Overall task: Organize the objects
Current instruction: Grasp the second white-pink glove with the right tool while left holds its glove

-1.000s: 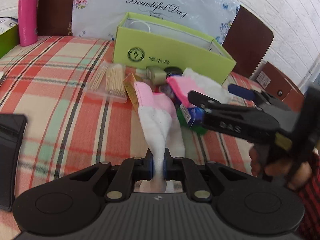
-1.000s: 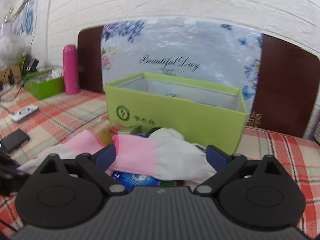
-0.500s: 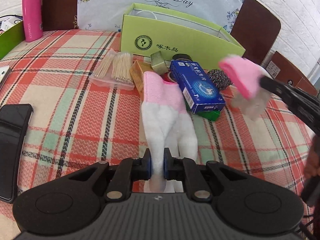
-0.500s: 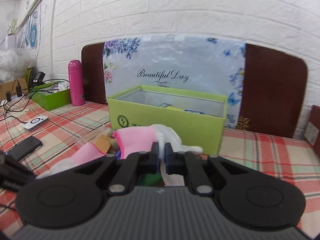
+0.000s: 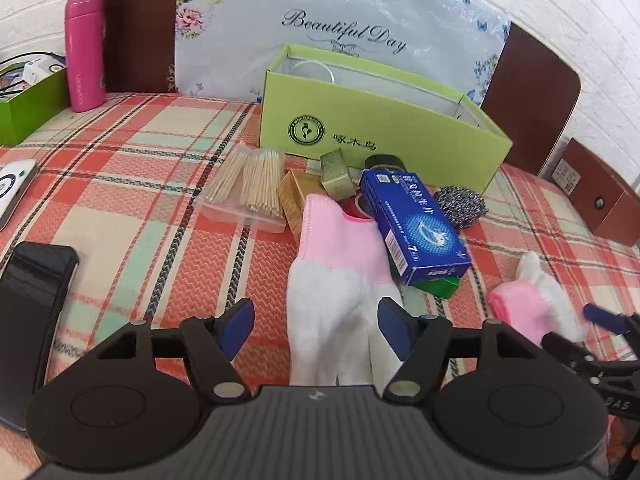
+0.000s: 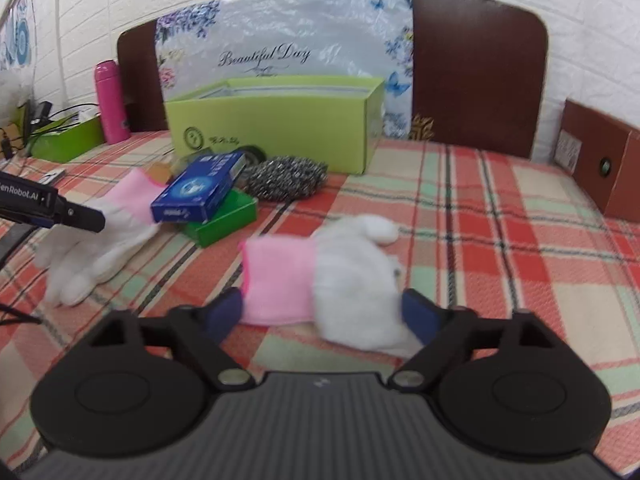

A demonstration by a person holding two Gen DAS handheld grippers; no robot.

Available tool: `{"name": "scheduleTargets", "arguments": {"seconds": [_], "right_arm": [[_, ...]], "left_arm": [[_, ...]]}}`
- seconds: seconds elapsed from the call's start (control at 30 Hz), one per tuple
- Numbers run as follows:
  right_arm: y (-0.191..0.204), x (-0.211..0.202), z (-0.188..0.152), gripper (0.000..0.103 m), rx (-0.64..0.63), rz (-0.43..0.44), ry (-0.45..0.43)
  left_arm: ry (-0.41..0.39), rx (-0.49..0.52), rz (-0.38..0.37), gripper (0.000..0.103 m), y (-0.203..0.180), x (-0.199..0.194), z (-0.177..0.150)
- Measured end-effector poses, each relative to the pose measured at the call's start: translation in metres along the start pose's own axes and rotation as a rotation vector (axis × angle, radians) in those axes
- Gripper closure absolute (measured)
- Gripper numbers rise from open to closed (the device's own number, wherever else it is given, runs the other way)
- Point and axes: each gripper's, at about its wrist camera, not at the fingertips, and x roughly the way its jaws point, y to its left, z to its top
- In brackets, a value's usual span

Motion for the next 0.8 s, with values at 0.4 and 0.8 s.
{"name": "scheduleTargets", "arguments": {"seconds": [0.4,0.8], "right_arm": [[0.01,0.026,0.004,0.066,-0.014,0.058,0.039],[0.015,-0.001,0.035,0.089,0.01,0.144,-0.099]], "left_arm": [[0.04,0.075,-0.022,0.08,-0.006,0.015,-0.007],[-0.046,0.09,-0.124,0.095,-0.018,-0.021,0.012]]}}
